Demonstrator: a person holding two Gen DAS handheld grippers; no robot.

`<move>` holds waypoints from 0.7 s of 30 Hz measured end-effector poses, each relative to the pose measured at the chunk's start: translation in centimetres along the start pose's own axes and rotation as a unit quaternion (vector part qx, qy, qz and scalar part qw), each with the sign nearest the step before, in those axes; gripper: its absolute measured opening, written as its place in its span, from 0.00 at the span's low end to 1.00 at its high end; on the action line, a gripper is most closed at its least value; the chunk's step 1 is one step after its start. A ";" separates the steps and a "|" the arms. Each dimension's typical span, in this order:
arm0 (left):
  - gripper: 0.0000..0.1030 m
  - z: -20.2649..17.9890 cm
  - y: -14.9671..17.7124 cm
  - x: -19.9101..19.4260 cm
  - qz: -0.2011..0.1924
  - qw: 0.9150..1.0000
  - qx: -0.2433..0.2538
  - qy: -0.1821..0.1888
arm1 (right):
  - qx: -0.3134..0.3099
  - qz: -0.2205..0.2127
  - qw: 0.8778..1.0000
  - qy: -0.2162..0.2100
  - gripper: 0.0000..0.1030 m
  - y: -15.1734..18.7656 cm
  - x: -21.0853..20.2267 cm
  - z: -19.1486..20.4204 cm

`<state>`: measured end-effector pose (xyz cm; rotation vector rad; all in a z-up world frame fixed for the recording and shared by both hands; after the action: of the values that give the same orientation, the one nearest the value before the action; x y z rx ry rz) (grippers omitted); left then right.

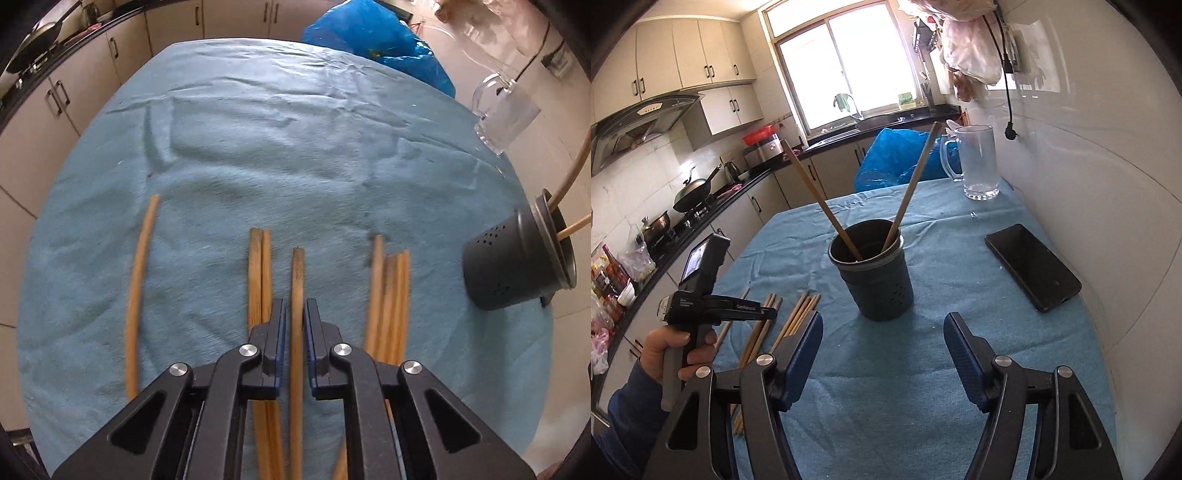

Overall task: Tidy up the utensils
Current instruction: 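Grasp another chopstick with the left tool while the right tool grasps one too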

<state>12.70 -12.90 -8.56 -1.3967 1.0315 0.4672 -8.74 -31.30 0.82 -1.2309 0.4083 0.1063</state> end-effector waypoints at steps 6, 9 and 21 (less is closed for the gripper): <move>0.10 1.1 -0.4 -0.1 0.003 1.000 -0.018 0.015 | 0.000 0.005 1.000 -0.013 0.71 0.2 0.6 1.2; 0.10 0.8 -0.8 0.6 0.006 1.000 -0.017 0.011 | -0.001 0.011 1.000 -0.018 0.71 0.5 0.8 1.6; 0.07 2.7 -0.9 -4.5 -0.065 0.995 -0.058 0.043 | -0.030 0.068 0.994 -0.076 0.52 0.8 2.2 7.2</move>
<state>11.99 -9.21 -4.83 -1.5884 0.9876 0.3779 -5.17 -24.61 1.23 -1.2442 0.3581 0.3286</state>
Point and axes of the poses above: each gripper's, at about its wrist camera, not at the fingertips, and x roughly the way its jaws point, z to its left, y to its underside, the point moved 7 cm from there along x, roughly the way its jaws point, and after that the axes turned 15 degrees about -z, right-handed, at the moved point
